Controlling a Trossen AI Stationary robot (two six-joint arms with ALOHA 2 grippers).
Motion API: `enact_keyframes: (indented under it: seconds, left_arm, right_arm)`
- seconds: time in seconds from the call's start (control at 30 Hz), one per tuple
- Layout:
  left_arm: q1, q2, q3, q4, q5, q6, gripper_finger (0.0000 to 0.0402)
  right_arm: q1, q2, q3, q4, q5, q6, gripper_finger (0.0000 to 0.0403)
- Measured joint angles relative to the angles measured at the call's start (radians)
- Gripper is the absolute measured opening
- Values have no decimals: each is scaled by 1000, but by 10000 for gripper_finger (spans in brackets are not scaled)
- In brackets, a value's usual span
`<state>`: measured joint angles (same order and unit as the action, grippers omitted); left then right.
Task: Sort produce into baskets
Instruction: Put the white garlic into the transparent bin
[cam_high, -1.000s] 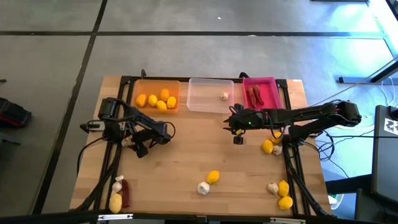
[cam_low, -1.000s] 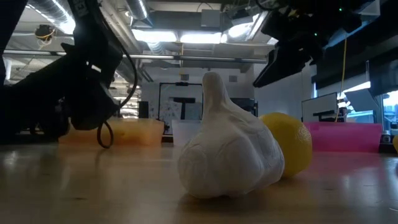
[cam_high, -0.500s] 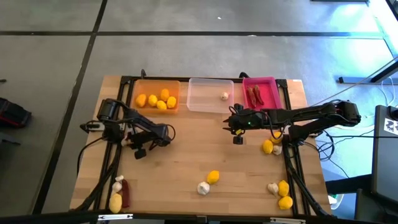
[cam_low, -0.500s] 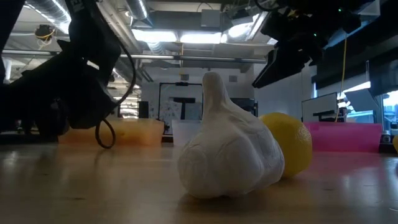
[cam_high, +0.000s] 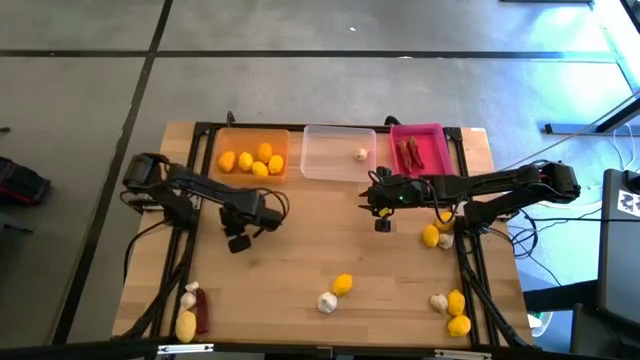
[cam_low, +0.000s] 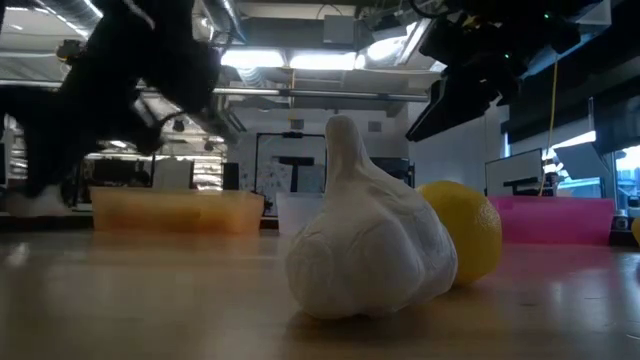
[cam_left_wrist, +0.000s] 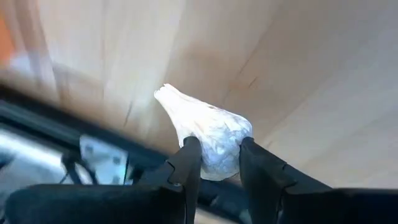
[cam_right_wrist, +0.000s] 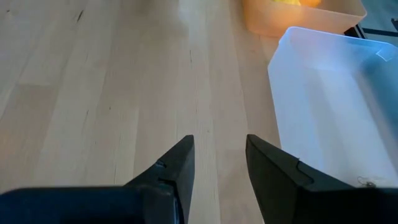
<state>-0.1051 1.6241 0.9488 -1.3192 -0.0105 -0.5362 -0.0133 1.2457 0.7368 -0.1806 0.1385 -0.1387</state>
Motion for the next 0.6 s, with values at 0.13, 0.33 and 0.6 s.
enact_keyframes:
  seconds: [0.13, 0.33, 0.6]
  left_arm:
    - [1, -70, 37, 106, -38, 16, 95]
    - [18, -147, 49, 331, -142, 99, 95]
    - [108, -163, 49, 596, -183, 376, 95]
  right_arm:
    - [0, 0, 0, -1, 0, 0, 138]
    - [0, 0, 0, -1, 0, 0, 138]
    - [0, 0, 0, 0, 0, 1, 138]
